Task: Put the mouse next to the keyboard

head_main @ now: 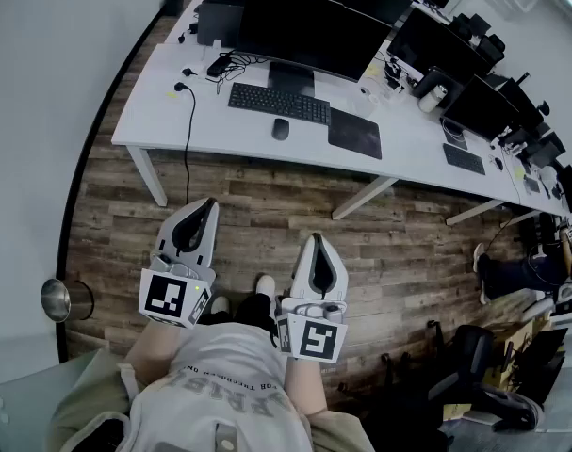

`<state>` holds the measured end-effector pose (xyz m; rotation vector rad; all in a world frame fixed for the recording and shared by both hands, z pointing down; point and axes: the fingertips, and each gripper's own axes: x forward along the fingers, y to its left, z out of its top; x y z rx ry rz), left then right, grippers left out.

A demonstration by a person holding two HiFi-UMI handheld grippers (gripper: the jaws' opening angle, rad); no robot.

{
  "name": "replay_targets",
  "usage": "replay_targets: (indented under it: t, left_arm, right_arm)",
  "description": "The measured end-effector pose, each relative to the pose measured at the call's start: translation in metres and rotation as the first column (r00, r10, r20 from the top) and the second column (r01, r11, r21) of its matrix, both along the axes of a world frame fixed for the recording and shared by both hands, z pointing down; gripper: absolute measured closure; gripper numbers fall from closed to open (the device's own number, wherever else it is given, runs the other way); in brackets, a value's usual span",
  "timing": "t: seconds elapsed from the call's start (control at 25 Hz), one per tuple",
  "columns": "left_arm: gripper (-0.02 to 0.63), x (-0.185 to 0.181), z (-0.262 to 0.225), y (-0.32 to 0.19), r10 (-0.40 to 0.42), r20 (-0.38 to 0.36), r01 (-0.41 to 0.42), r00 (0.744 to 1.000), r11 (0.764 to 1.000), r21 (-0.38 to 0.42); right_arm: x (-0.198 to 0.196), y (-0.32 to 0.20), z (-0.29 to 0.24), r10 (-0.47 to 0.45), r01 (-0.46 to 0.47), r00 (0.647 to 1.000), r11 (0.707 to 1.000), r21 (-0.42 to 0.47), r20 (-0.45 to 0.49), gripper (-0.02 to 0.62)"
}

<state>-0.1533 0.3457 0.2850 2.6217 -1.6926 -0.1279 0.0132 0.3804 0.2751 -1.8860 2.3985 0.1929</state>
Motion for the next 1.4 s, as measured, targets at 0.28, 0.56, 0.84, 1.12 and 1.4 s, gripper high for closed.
replay_targets:
  t: [0.28, 0.56, 0.84, 1.12, 1.4]
  left_arm:
    - [0.595, -0.001, 0.001, -0.002, -0.009, -0.001, 0.009, 1.0, 1.0, 0.003]
    - [0.595, -0.001, 0.007, -0.008, -0.024, -0.011, 0.024, 1.0, 1.0, -0.007]
    - [0.595, 0.005, 0.009, -0.018, -0.021, 0.001, 0.021, 1.0, 0.999, -0.028]
    - [0.48, 0.015, 0.014, -0.034, 0.025, -0.086, -0.03, 0.996, 0.998, -0.057]
    - [0.232, 0.032, 0.019, -0.065, 0.043, -0.086, -0.05, 0.995, 0.996, -0.076]
  right_arm:
    - [0.0, -0.002, -0.001, -0.004, 0.004, 1.0, 1.0, 0.006, -0.005, 0.596]
    - [-0.003, -0.007, 0.001, -0.024, 0.023, 1.0, 1.0, -0.001, -0.006, 0.595]
    - [0.007, -0.017, 0.002, -0.055, 0.056, 0.993, 0.998, 0.0, 0.1, 0.595]
    - [0.019, -0.039, 0.01, -0.12, 0.127, 0.981, 0.991, -0.037, 0.155, 0.301]
    - [0.036, -0.075, 0.021, -0.131, 0.143, 0.978, 0.987, -0.066, 0.16, 0.243]
